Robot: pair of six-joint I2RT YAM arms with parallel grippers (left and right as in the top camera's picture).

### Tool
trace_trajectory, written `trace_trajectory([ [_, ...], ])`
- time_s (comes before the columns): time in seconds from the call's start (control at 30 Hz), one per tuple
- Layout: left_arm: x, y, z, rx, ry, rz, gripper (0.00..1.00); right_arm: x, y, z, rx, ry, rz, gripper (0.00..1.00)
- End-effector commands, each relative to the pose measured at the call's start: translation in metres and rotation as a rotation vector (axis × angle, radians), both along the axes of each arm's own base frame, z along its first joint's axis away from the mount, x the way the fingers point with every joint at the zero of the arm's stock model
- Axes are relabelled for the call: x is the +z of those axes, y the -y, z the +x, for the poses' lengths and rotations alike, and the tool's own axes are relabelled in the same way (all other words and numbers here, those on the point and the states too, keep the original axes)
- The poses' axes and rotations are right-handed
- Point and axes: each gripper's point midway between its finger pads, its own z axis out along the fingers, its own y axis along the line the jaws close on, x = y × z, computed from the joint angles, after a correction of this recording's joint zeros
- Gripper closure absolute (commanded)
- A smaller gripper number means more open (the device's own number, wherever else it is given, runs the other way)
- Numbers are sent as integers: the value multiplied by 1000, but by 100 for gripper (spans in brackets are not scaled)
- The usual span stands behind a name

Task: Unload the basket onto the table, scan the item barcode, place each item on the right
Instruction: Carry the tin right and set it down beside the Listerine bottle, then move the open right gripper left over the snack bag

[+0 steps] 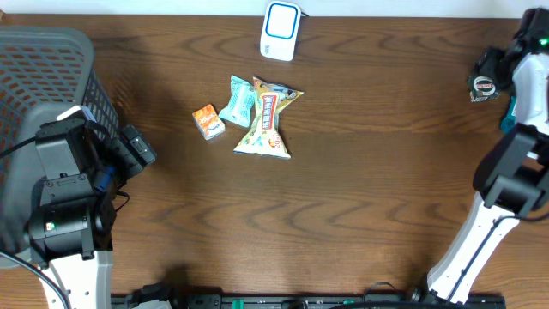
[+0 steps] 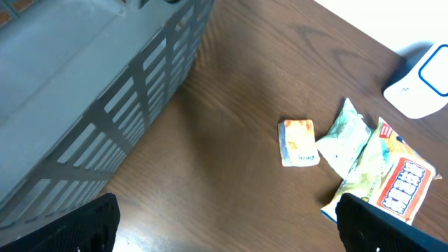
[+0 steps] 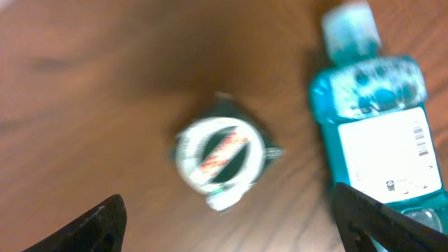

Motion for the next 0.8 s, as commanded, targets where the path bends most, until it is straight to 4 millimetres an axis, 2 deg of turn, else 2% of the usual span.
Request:
trace_trajectory([
  [0.0, 2, -4, 0, 21, 3, 3, 2, 88, -74, 19, 232, 237, 213, 11],
  [0.13, 2, -4, 0, 21, 3, 3, 2, 120, -159, 21, 475, 337, 501, 11],
  [0.2, 2, -4, 0, 21, 3, 3, 2, 122, -194, 15, 546, 322, 600, 8],
  [0.3, 2, -4, 0, 21, 3, 3, 2, 103, -233, -1, 563, 197, 648, 1],
  [0.57, 2, -4, 0, 21, 3, 3, 2, 37, -321, -52, 624, -146, 548, 1],
  [0.77, 2, -4, 0, 21, 3, 3, 2, 12, -396, -78, 743, -228, 558, 1],
])
